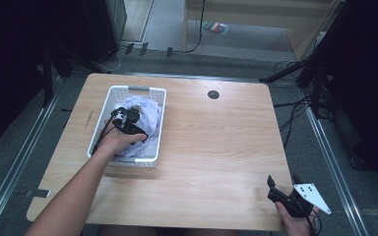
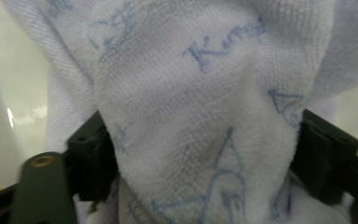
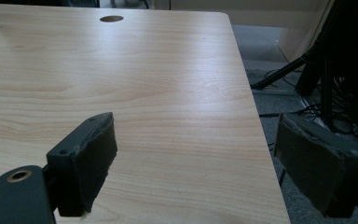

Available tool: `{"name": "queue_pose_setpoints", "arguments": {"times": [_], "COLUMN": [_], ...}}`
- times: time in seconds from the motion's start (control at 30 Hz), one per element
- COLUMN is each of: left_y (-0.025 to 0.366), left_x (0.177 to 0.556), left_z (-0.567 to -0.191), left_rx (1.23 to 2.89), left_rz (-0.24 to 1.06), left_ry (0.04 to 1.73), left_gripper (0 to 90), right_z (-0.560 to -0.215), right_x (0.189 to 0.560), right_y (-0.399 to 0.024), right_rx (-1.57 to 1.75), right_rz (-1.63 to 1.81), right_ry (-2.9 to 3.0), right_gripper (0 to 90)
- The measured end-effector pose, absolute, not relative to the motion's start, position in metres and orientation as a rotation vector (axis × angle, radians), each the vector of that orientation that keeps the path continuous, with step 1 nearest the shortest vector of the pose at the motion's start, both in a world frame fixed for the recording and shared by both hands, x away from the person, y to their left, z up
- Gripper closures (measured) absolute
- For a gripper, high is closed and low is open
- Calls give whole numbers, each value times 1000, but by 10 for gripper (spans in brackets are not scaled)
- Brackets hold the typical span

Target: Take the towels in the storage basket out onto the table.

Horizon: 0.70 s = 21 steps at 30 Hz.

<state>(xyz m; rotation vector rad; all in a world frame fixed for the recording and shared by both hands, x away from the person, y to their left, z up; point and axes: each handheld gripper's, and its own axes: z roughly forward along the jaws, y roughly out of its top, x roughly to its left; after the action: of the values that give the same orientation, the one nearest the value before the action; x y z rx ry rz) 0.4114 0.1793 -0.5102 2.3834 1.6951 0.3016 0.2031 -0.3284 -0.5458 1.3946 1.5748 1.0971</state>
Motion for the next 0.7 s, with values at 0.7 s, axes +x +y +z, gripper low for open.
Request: {"name": "queue_pose_setpoints", "arguments": {"times": [0.7], "left_y": [194], "left_x": [412], "left_z": [-500], "left_rx": [2299], "left_rz": [294], "left_ry": [1699], "left_gripper": [622], "right_z": [-546], "right_x": [204], "right_y": [-329], "right_rx": [1395], "right_rz": [1097], "right_ry": [1578], "right_gripper": [137]}}
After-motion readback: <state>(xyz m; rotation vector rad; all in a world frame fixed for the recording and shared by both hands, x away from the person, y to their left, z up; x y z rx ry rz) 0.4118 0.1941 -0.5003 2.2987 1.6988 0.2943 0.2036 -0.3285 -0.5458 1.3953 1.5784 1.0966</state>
